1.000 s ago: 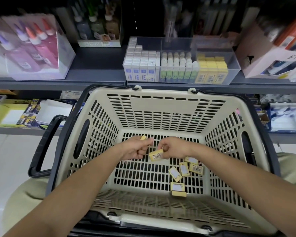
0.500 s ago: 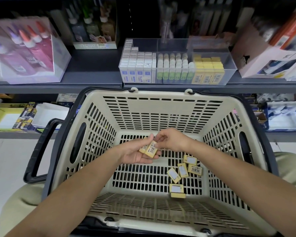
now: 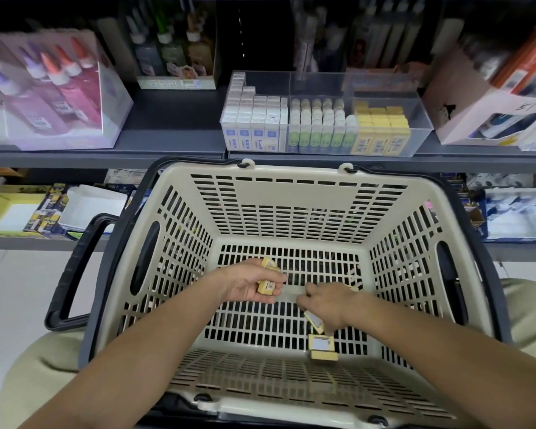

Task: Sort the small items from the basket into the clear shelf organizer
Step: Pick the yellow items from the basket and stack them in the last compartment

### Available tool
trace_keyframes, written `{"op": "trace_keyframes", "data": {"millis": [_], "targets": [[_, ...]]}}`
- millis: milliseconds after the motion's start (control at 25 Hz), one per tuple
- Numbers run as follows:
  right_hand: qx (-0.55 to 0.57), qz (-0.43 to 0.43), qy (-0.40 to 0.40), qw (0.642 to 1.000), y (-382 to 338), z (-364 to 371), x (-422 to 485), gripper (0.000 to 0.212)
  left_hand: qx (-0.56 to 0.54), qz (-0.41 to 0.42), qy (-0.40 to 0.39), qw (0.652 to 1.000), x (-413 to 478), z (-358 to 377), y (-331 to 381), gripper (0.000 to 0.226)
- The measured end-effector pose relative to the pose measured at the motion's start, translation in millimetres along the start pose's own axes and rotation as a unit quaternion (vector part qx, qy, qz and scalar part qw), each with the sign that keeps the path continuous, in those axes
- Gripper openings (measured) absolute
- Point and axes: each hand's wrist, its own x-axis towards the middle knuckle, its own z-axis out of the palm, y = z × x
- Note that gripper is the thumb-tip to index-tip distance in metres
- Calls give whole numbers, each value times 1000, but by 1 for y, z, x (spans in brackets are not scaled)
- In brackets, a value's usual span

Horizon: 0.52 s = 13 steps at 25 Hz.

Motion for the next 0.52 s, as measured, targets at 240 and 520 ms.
{"op": "trace_keyframes", "data": {"millis": [240, 520], "targets": [[152, 20, 25, 988, 5, -2, 3, 32, -4, 2, 15, 1000, 0, -4, -2, 22], [419, 38, 249, 872, 8, -48, -2, 24, -38, -9, 26, 999, -5, -8, 1, 36]]}}
